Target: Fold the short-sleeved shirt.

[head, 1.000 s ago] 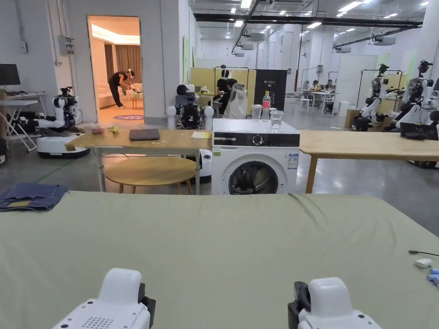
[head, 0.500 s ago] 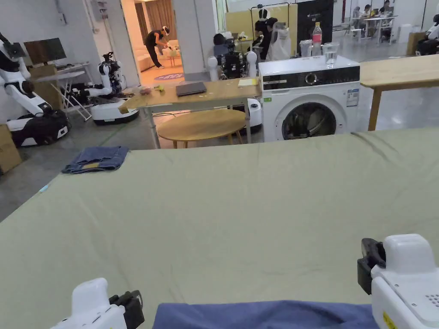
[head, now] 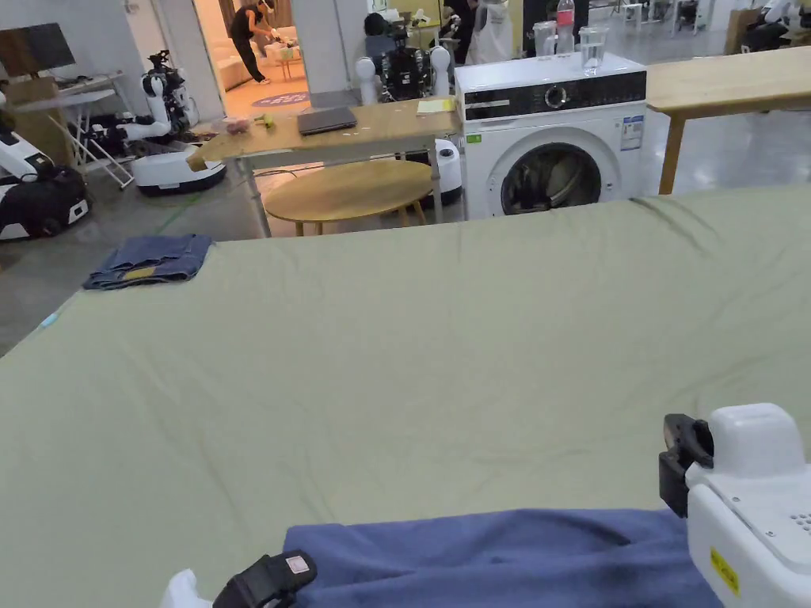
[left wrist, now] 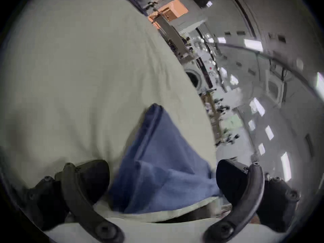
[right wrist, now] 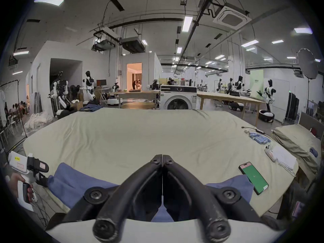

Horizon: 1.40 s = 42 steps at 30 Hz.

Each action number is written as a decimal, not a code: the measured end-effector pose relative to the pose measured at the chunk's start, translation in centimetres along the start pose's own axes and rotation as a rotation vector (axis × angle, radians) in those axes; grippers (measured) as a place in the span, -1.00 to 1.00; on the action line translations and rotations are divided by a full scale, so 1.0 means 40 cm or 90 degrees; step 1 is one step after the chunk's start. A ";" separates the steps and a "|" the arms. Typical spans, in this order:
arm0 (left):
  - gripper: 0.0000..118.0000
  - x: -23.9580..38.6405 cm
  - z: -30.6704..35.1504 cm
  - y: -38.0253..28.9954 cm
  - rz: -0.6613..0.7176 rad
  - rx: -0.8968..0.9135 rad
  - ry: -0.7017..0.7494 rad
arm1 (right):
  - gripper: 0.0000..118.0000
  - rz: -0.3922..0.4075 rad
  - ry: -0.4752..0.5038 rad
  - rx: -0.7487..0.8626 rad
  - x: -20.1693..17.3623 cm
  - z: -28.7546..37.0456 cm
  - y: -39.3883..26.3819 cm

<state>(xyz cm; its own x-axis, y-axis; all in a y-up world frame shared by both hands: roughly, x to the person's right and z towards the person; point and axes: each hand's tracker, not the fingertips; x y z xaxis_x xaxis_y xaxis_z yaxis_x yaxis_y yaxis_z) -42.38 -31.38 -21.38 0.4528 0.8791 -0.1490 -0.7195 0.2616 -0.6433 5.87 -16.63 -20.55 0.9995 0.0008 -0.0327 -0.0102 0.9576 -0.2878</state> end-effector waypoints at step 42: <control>0.10 0.553 -0.478 -0.555 -0.880 -0.144 0.279 | -1.00 -0.005 -0.014 -0.029 0.215 0.068 -0.051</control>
<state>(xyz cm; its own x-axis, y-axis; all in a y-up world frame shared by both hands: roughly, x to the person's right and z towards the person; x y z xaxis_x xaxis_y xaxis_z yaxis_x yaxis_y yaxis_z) -6.32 -25.35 -24.75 0.8476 -0.2133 0.4858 0.4878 0.6734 -0.5555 14.56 -17.79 -17.65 1.0000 0.0001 -0.0089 -0.0031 0.9437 -0.3309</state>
